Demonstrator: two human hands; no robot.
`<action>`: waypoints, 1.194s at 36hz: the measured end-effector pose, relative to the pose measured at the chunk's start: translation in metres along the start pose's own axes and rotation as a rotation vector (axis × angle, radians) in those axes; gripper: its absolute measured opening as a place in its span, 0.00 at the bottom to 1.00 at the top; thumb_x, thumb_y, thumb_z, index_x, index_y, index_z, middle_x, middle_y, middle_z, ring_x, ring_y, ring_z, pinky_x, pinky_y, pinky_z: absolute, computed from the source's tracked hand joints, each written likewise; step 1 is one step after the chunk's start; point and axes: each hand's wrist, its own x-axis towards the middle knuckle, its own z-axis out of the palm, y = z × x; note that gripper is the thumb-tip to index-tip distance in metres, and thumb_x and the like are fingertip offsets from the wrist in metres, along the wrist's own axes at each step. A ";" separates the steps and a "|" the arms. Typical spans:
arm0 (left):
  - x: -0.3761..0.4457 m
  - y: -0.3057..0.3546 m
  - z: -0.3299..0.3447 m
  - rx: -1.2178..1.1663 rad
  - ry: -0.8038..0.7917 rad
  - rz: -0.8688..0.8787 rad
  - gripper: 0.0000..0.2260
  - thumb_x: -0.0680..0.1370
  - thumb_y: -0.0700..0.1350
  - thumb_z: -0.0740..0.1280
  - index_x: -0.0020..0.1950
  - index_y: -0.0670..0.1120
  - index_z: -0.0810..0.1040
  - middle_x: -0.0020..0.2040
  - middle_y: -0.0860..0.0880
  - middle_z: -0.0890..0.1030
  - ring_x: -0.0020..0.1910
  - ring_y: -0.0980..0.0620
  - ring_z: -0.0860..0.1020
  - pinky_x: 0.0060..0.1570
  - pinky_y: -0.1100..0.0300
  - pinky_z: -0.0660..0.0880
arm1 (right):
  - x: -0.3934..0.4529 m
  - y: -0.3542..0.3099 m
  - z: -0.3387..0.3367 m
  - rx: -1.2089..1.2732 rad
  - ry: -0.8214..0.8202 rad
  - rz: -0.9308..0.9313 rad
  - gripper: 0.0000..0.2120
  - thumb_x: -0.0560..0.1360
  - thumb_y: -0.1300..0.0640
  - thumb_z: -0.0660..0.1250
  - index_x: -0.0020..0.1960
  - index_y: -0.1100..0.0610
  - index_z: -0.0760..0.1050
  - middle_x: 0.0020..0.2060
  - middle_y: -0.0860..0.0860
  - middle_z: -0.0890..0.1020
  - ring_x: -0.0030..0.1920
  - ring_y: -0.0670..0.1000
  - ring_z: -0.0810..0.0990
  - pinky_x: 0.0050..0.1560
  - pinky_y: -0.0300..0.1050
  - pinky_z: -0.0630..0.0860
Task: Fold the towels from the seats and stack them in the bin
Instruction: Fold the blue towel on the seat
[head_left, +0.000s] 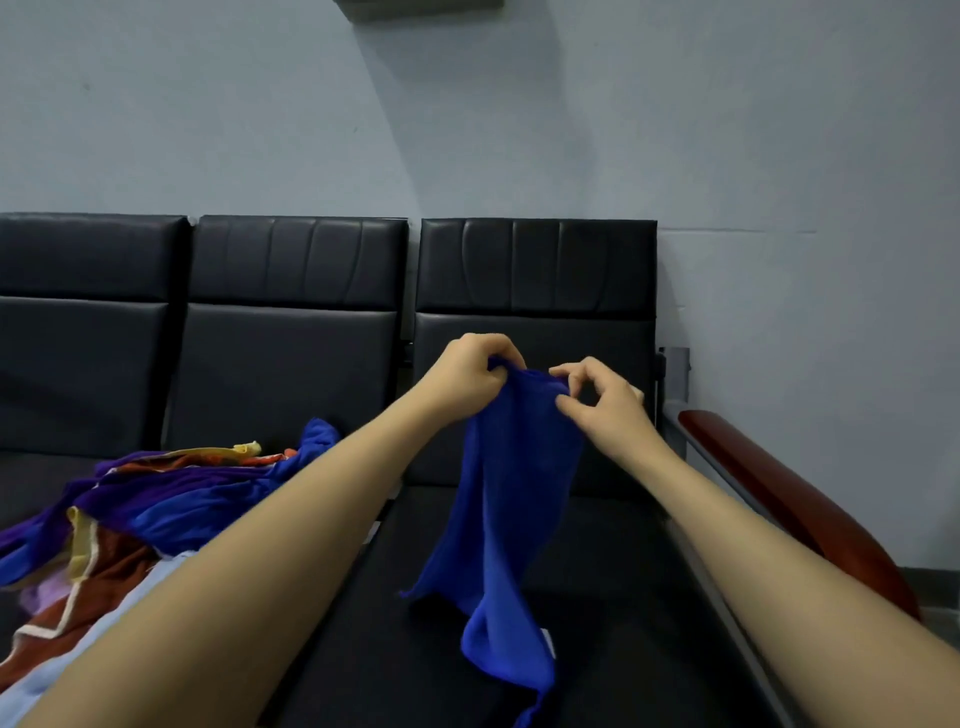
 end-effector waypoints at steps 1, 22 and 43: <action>0.001 0.001 -0.003 -0.013 0.006 0.006 0.13 0.77 0.34 0.59 0.49 0.46 0.80 0.48 0.48 0.80 0.47 0.50 0.78 0.44 0.58 0.76 | 0.001 -0.003 -0.002 0.016 -0.013 -0.013 0.11 0.71 0.57 0.69 0.41 0.46 0.68 0.53 0.39 0.78 0.62 0.50 0.73 0.67 0.62 0.63; -0.005 0.007 -0.035 0.216 -0.023 -0.020 0.11 0.79 0.40 0.63 0.61 0.42 0.70 0.59 0.45 0.71 0.58 0.47 0.71 0.57 0.57 0.69 | 0.013 -0.063 -0.012 -0.040 0.086 -0.039 0.07 0.78 0.63 0.57 0.44 0.57 0.72 0.36 0.51 0.76 0.35 0.47 0.72 0.33 0.38 0.68; -0.005 -0.012 -0.011 0.237 0.329 -0.235 0.11 0.79 0.40 0.60 0.56 0.47 0.79 0.52 0.48 0.81 0.50 0.47 0.78 0.42 0.55 0.74 | 0.015 -0.041 -0.017 -0.160 0.266 0.229 0.08 0.71 0.62 0.72 0.39 0.58 0.73 0.29 0.53 0.78 0.26 0.49 0.78 0.34 0.44 0.78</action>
